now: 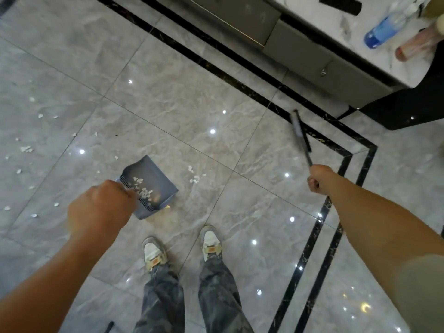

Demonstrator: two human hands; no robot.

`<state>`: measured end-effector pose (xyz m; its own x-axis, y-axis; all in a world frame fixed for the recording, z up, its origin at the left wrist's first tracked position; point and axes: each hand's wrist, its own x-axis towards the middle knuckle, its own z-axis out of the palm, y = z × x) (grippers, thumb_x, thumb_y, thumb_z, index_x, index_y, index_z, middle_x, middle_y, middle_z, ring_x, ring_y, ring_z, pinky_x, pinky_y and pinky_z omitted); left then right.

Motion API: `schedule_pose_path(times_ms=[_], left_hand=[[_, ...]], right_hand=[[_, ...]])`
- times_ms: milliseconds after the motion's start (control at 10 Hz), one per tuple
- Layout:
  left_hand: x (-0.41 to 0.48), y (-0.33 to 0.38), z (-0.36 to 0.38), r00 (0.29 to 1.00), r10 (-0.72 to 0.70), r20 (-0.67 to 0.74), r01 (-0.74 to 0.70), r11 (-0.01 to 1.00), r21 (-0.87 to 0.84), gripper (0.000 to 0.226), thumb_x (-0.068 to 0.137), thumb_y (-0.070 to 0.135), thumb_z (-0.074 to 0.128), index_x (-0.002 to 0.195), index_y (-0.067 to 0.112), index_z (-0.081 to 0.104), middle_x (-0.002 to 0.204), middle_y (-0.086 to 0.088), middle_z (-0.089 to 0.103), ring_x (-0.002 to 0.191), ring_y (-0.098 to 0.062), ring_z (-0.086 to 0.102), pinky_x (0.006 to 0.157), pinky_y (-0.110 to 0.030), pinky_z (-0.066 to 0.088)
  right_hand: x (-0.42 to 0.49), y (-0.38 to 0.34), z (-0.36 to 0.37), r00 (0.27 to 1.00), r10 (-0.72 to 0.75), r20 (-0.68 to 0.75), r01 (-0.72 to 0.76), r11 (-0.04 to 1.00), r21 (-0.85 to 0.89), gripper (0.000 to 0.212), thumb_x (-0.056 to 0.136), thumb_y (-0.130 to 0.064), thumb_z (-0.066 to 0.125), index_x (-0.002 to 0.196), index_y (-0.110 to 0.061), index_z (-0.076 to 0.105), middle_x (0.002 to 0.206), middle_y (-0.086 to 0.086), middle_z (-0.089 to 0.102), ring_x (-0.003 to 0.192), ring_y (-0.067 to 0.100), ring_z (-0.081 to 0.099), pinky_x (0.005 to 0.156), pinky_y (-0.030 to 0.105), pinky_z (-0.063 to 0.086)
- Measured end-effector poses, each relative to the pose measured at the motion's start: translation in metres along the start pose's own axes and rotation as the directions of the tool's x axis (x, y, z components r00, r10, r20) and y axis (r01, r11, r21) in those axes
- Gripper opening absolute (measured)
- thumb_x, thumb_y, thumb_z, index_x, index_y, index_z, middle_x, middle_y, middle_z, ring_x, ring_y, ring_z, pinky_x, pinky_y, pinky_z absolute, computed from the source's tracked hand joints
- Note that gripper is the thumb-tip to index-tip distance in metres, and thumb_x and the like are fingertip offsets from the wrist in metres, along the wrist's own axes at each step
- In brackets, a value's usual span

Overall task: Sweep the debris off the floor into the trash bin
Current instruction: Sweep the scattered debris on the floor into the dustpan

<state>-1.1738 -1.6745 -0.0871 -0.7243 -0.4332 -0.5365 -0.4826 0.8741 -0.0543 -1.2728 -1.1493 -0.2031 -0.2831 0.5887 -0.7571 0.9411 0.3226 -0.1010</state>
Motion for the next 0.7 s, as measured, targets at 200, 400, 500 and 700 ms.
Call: schedule_pose_path(times_ms=[200,400,500,700], left_hand=[[-0.001,-0.007,-0.004,0.999,-0.021,-0.026,0.021,1.000,0.007,0.036,0.097,0.040,0.052,0.080,0.015,0.072,0.065,-0.007,0.056,0.051,-0.028,0.048,0.056,-0.031,0.040],[-0.014,-0.011,-0.005,0.999,-0.005,-0.044,0.006,1.000,0.026,0.027,0.096,0.029,0.060,0.077,0.013,0.070,0.069,-0.011,0.066,0.060,-0.034,0.065,0.060,-0.036,0.057],[-0.024,-0.016,-0.009,0.999,0.006,-0.048,-0.004,0.999,0.039,0.025,0.099,0.027,0.058,0.087,0.010,0.071,0.081,-0.015,0.071,0.073,-0.039,0.071,0.063,-0.036,0.055],[-0.040,-0.065,-0.003,1.000,-0.004,-0.028,0.004,1.000,-0.009,0.042,0.103,0.048,0.049,0.083,0.022,0.075,0.071,-0.006,0.067,0.065,-0.035,0.066,0.063,-0.035,0.055]], right_hand=[[-0.093,0.052,0.033,0.992,0.018,0.122,0.012,0.971,-0.240,0.032,0.101,-0.007,0.037,0.123,-0.002,0.059,0.069,0.015,0.055,0.046,0.018,0.044,0.042,0.022,0.034],[-0.174,0.102,0.027,0.928,0.017,0.372,0.090,0.959,-0.269,0.021,0.106,-0.023,0.042,0.113,-0.012,0.059,0.059,0.007,0.048,0.037,0.013,0.036,0.038,0.019,0.029],[-0.201,0.106,0.030,0.924,-0.075,0.376,0.168,0.961,-0.220,0.020,0.105,-0.026,0.048,0.107,-0.013,0.064,0.057,0.005,0.047,0.036,0.011,0.036,0.037,0.018,0.027],[-0.204,0.091,0.056,0.897,-0.399,0.192,0.439,0.857,-0.269,0.022,0.105,-0.032,0.043,0.105,-0.019,0.061,0.085,0.005,0.062,0.066,0.023,0.060,0.045,0.023,0.043]])
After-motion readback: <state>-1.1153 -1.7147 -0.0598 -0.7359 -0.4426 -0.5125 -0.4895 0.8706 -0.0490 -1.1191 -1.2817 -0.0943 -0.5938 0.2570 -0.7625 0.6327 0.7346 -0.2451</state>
